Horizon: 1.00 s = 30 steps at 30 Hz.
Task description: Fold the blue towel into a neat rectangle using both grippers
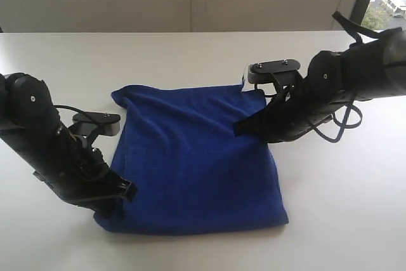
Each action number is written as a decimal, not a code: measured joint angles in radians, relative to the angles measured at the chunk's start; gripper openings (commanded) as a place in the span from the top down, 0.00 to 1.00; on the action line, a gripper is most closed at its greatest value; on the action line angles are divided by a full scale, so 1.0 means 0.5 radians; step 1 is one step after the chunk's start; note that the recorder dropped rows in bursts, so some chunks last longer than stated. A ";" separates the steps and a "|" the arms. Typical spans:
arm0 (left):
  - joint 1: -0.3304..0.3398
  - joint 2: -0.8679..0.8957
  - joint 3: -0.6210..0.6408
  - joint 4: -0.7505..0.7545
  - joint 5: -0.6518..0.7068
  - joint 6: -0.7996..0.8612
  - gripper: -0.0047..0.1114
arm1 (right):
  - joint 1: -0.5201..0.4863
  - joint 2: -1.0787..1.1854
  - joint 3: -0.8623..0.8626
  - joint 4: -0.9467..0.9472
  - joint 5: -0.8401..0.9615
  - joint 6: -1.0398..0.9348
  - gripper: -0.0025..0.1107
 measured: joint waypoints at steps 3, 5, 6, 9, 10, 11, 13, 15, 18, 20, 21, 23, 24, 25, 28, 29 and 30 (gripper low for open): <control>0.000 0.000 0.000 0.000 0.000 0.000 0.96 | 0.000 -0.004 0.000 -0.008 0.006 0.004 0.72; 0.000 0.000 0.000 0.000 0.000 0.000 0.96 | 0.000 -0.012 -0.014 -0.008 0.037 0.032 0.69; 0.000 0.000 0.000 0.000 0.000 0.000 0.96 | 0.000 -0.016 -0.034 -0.008 0.063 0.049 0.69; 0.000 0.000 0.000 0.000 0.000 0.000 0.96 | 0.000 -0.023 -0.111 -0.007 0.120 0.076 0.69; 0.000 0.000 0.000 0.000 0.000 0.000 0.96 | 0.000 -0.028 -0.125 -0.002 0.125 0.081 0.69; 0.000 0.000 0.000 0.000 0.000 0.000 0.96 | 0.000 -0.028 -0.134 0.022 0.128 0.085 0.69; 0.000 0.000 0.000 0.000 0.000 0.000 0.96 | 0.000 -0.013 -0.138 0.046 0.133 0.085 0.69; 0.000 0.000 0.000 0.000 0.000 0.000 0.96 | 0.000 0.029 -0.142 0.054 0.141 0.085 0.69; 0.000 0.000 0.000 0.000 0.000 0.000 0.96 | 0.000 0.085 -0.142 0.078 0.156 0.085 0.69; 0.000 0.000 0.000 0.000 0.000 0.000 0.96 | 0.000 0.113 -0.142 0.106 0.164 0.089 0.69; 0.000 0.000 0.000 0.000 0.000 0.000 0.96 | 0.000 0.119 -0.142 0.125 0.169 0.089 0.69; 0.000 0.000 0.000 0.000 0.000 0.000 0.96 | 0.000 0.137 -0.142 0.152 0.169 0.089 0.69; 0.000 0.000 0.000 0.000 0.000 0.000 0.96 | 0.000 0.141 -0.142 0.164 0.169 0.089 0.69; 0.000 0.000 0.000 0.000 0.000 0.000 0.96 | 0.000 0.149 -0.142 0.169 0.169 0.089 0.69; 0.000 0.000 0.000 0.000 0.000 0.000 0.96 | 0.000 0.150 -0.142 0.179 0.181 0.089 0.69; 0.000 0.000 0.000 0.000 0.000 0.000 0.96 | 0.000 0.150 -0.142 0.187 0.181 0.089 0.69; 0.000 0.000 0.000 0.000 0.000 0.000 0.96 | 0.000 0.150 -0.142 0.191 0.190 0.089 0.69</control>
